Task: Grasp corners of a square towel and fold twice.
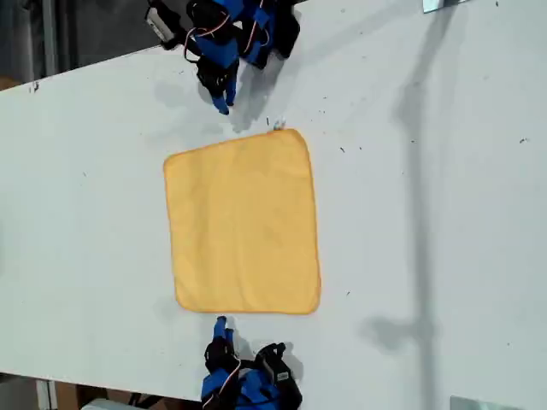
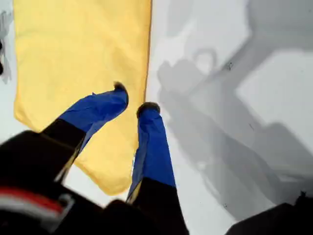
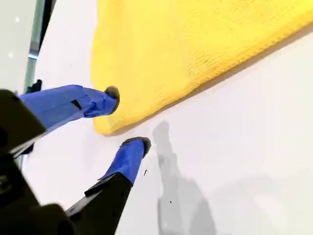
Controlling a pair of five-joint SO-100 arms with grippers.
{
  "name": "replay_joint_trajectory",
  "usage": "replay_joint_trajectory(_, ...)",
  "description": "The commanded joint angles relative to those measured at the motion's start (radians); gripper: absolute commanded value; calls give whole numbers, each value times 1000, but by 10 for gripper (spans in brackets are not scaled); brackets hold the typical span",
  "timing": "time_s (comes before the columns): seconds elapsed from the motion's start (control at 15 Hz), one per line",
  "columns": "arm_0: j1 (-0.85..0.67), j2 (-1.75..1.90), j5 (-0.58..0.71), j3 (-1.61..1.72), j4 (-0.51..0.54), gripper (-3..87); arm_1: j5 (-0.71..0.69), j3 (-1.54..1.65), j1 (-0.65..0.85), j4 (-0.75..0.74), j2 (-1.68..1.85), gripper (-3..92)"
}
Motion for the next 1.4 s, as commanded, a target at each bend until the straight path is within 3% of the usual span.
replay_joint_trajectory(0.0, 230, 6, -225, -35, 15, 169, -221, 8, -110, -112, -15, 114)
replay_joint_trajectory(0.07, 230, 6, -225, -35, 15, 216, -219, 6, -110, -110, -15, 114)
replay_joint_trajectory(0.13, 232, 6, -221, -34, 14, 189, -218, 6, -109, -110, -15, 83)
replay_joint_trajectory(0.2, 233, 6, -213, -29, 5, 36, -218, 5, -109, -110, -15, 5)
replay_joint_trajectory(0.33, 238, 6, -202, -26, -6, -15, -218, 5, -109, -110, -15, 0)
replay_joint_trajectory(0.4, 239, 6, -209, -26, -6, 35, -218, 5, -109, -110, -15, 0)
replay_joint_trajectory(0.47, 238, 6, -224, -28, 9, 147, -219, 5, -115, -104, -15, 46)
replay_joint_trajectory(0.53, 239, 6, -202, -29, 8, 244, -287, 9, -161, -181, -37, 181)
replay_joint_trajectory(0.6, 250, 6, -166, -28, -12, 253, -333, -28, -207, -242, -123, 281)
replay_joint_trajectory(0.8, 261, 6, -143, -21, -38, 242, -434, -431, -413, -264, -758, 372)
replay_joint_trajectory(1.0, 262, 6, -146, -20, -38, 232, -431, -520, -568, -311, -1062, 390)
replay_joint_trajectory(1.33, 273, 6, -167, -20, -32, 219, -419, -775, -675, -344, -1591, 399)
